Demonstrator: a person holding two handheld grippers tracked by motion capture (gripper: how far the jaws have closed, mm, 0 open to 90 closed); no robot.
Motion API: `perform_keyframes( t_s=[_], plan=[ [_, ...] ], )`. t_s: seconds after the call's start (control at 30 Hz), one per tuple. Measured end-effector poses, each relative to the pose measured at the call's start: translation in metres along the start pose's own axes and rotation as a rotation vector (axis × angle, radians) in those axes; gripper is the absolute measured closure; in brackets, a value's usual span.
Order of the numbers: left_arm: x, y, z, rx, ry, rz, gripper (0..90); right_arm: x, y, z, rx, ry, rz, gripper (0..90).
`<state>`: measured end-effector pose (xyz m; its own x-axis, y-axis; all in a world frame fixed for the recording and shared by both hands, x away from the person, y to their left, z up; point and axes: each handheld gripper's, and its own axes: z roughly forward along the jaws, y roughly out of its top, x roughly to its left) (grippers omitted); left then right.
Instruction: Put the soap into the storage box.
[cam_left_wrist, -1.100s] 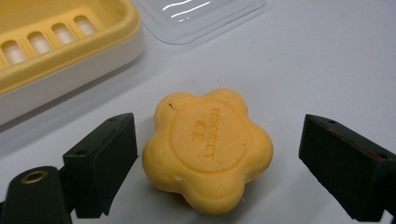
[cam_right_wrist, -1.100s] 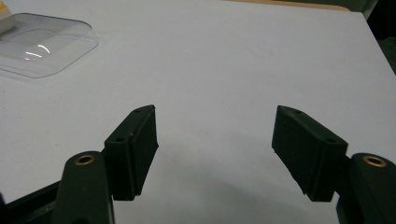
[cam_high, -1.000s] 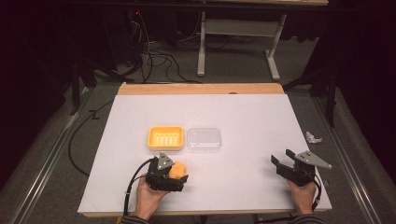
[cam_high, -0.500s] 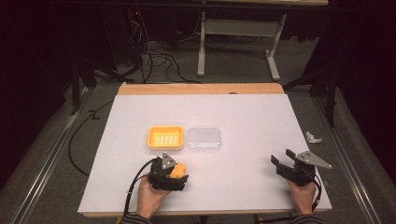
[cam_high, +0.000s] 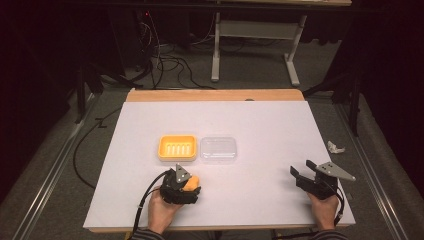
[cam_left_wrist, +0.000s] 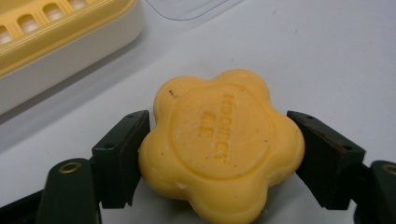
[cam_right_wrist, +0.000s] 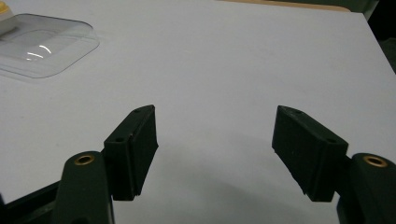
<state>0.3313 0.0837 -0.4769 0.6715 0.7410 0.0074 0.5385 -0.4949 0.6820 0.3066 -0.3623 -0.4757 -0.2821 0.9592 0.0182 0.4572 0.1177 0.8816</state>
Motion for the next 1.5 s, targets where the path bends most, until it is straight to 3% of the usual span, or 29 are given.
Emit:
perform_keyframes(
  t_s=[0.77, 1.5],
  plan=[
    [0.004, 0.000, -0.005, -0.011, 0.004, -0.011, 25.8, 0.000, 0.000, 0.000, -0.003, 0.002, 0.005, 31.3],
    [0.005, 0.008, -0.023, -0.073, 0.016, 0.000, 26.0, 0.000, 0.000, 0.000, -0.005, 0.003, 0.003, 31.2]
  ],
)
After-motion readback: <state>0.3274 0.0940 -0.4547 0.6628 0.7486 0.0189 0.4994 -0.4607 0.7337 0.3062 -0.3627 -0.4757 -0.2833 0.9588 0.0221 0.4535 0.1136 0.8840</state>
